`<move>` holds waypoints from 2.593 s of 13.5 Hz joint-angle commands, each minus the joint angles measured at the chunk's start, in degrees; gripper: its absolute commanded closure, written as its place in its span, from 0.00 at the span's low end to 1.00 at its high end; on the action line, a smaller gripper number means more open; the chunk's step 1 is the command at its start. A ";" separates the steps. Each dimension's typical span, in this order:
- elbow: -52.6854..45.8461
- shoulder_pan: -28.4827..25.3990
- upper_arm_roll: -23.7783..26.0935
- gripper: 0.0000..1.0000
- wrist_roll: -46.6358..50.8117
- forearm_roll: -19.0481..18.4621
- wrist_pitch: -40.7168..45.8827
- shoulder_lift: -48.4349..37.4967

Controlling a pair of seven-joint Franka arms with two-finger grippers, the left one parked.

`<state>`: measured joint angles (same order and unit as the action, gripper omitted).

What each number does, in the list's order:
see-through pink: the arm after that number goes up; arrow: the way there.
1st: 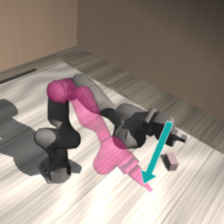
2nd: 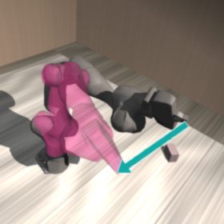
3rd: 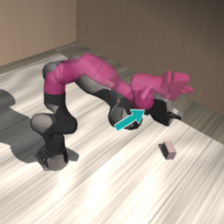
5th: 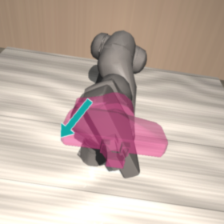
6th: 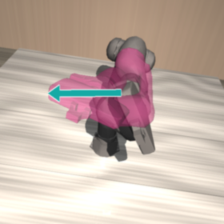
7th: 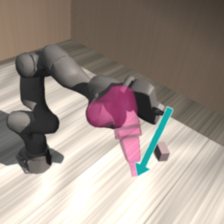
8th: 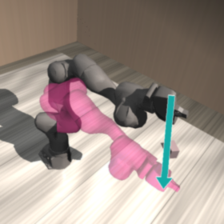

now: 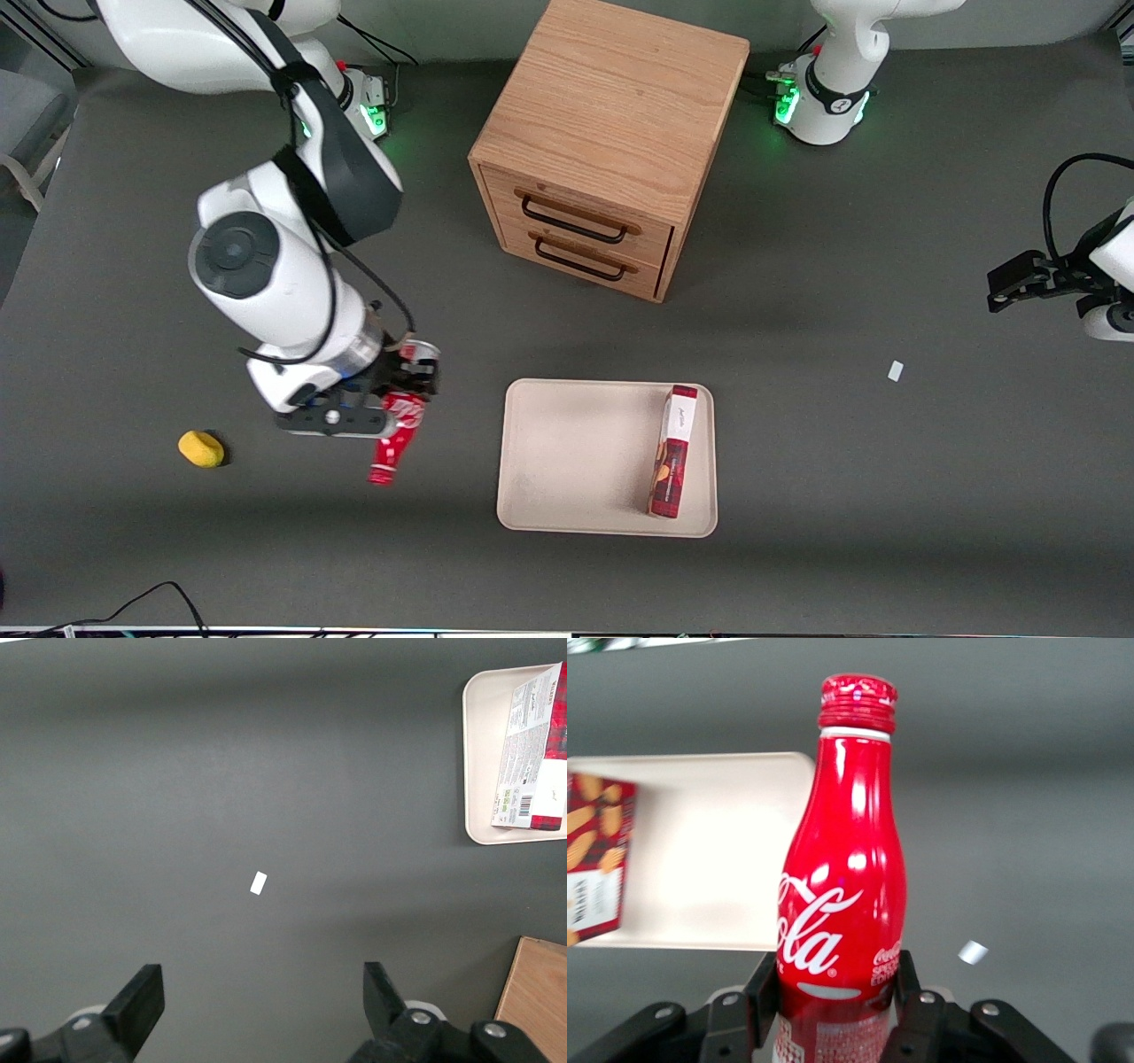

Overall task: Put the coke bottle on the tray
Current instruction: 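Carry the upright bottle over the cream tray with the right gripper, then lower the bottle upright onto the tray beside the red box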

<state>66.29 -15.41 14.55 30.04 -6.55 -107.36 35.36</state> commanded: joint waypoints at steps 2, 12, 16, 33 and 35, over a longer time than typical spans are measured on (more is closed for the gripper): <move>-8.54 -3.75 0.30 0.98 -6.12 -1.54 -9.77 13.92; -8.37 -7.44 -2.07 0.69 -2.79 -1.71 -21.40 27.39; -7.75 -7.44 -2.16 0.00 -1.57 -1.71 -22.28 27.57; 5.05 8.71 -1.10 0.00 -6.04 0.40 -3.04 -0.25; 13.21 11.35 -2.58 0.00 -11.29 0.22 -2.86 -8.68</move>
<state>67.27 -6.49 13.11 22.79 -6.96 -109.60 36.83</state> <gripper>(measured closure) 0.000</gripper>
